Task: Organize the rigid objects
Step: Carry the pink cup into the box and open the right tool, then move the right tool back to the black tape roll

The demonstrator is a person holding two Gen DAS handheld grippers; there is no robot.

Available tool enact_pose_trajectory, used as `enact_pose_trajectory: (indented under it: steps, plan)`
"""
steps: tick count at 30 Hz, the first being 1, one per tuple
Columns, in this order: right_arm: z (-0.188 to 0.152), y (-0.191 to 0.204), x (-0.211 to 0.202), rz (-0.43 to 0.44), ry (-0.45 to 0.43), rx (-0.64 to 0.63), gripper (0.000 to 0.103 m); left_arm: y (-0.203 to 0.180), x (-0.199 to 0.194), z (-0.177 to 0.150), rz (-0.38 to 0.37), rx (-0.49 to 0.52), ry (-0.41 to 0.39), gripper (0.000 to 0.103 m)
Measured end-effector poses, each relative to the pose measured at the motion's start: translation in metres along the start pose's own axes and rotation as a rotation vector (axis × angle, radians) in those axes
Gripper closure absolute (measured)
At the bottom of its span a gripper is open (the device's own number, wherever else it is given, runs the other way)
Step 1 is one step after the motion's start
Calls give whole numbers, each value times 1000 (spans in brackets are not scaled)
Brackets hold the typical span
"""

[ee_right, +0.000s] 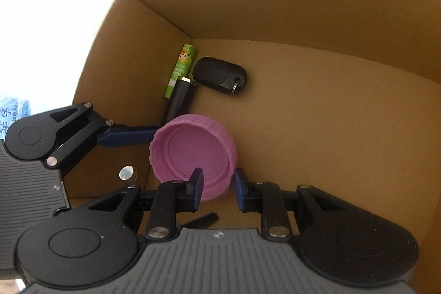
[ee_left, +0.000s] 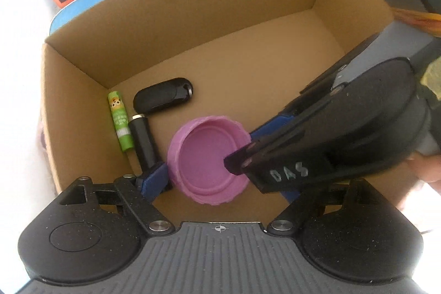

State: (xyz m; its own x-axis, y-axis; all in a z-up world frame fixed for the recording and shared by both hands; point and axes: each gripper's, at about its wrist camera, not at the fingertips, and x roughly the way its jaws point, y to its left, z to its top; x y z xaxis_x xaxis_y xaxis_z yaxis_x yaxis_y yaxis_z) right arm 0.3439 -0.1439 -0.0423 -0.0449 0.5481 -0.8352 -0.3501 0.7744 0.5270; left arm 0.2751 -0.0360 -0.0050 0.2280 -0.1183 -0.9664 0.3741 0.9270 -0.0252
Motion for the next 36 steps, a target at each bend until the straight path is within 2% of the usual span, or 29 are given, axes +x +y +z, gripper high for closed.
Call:
enact_pose_trajectory:
  steps: [1, 2, 3, 5, 9, 11, 15, 18, 20, 22, 25, 28, 32, 36]
  plan:
    - [-4, 0, -7, 23, -20, 6, 75, 0, -7, -3, -12, -4, -18, 17]
    - [-7, 0, -15, 43, -40, 7, 70, 0, -14, -6, -24, -8, -37, 16]
    - [-11, 1, -25, 52, -68, 6, 58, 0, -22, -10, -32, -14, -55, 15]
    - [-21, 6, -46, 50, -146, -10, 42, -2, -38, -17, -37, -24, -106, 9]
    - [-49, 12, -90, 81, -265, -22, 41, -6, -79, -43, -48, -43, -230, 8]
    - [-70, 14, -112, 106, -323, -16, 40, -10, -101, -60, -77, -54, -294, 7]
    - [-125, 16, -150, 144, -449, -7, 32, -18, -142, -100, -139, -45, -449, 2]
    - [-174, 16, -167, 152, -548, -8, 30, -30, -154, -135, -159, -34, -556, 0]
    - [-203, 22, -168, 151, -609, 7, 30, -36, -146, -148, -160, -38, -600, 0]
    - [-235, 20, -169, 141, -663, 28, 30, -47, -134, -165, -180, -55, -620, 0]
    - [-270, 14, -148, 124, -702, 84, 30, -65, -109, -183, -211, -79, -607, 0]
    - [-292, -1, -127, 57, -707, 151, 30, -85, -78, -192, -172, -84, -575, 0]
    - [-300, -17, -96, -28, -668, 200, 31, -109, -39, -193, -114, -58, -487, 1]
    - [-298, -12, -75, -91, -666, 166, 38, -124, -18, -195, -90, 1, -466, 3]
